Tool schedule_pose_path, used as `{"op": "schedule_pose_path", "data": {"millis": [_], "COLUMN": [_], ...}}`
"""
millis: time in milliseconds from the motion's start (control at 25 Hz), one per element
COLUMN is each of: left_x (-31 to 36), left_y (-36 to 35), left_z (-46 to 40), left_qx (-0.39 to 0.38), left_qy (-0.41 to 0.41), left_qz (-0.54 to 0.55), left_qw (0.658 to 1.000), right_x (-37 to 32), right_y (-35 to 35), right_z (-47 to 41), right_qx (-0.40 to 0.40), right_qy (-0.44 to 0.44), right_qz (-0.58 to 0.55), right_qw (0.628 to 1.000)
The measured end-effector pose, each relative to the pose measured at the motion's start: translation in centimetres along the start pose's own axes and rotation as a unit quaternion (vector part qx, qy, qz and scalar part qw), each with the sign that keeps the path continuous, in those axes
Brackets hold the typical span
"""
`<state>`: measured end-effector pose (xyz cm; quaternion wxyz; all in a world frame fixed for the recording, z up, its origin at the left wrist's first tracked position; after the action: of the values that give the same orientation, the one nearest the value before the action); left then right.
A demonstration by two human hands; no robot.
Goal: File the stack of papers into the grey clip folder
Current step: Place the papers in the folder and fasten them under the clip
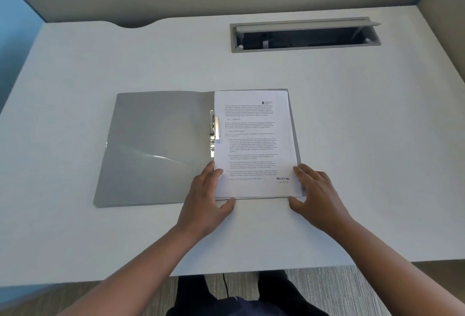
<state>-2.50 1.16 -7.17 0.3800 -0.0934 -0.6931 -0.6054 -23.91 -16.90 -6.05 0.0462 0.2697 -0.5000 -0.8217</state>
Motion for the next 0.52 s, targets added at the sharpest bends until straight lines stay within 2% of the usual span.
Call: {"op": "schedule_pose_path", "data": {"millis": [280, 520], "left_x": [0.1, 1.0], "left_y": [0.4, 0.6], "left_z": [-0.7, -1.0], "left_qx": [-0.012, -0.007], "left_qy": [-0.04, -0.116], "left_qz": [-0.063, -0.088], "left_qw": [0.997, 0.989], "right_x": [-0.3, -0.4], "right_y": [0.0, -0.1], "right_z": [-0.1, -0.4], "right_qx": [0.02, 0.028], "right_qy": [0.02, 0.023], "right_qz": [0.031, 0.032], "right_qw": [0.999, 0.999]}}
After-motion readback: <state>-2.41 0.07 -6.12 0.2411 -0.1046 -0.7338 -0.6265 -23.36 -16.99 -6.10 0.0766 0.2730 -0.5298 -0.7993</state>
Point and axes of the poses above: each hand's wrist, its own z-axis away from the middle knuckle, its own y-axis out of the back of the hand, x = y × z, the point moved 7 cm from there along -z, towards the middle knuckle, and after that the axes turned 12 degrees about -y, right-handed, at the moved point
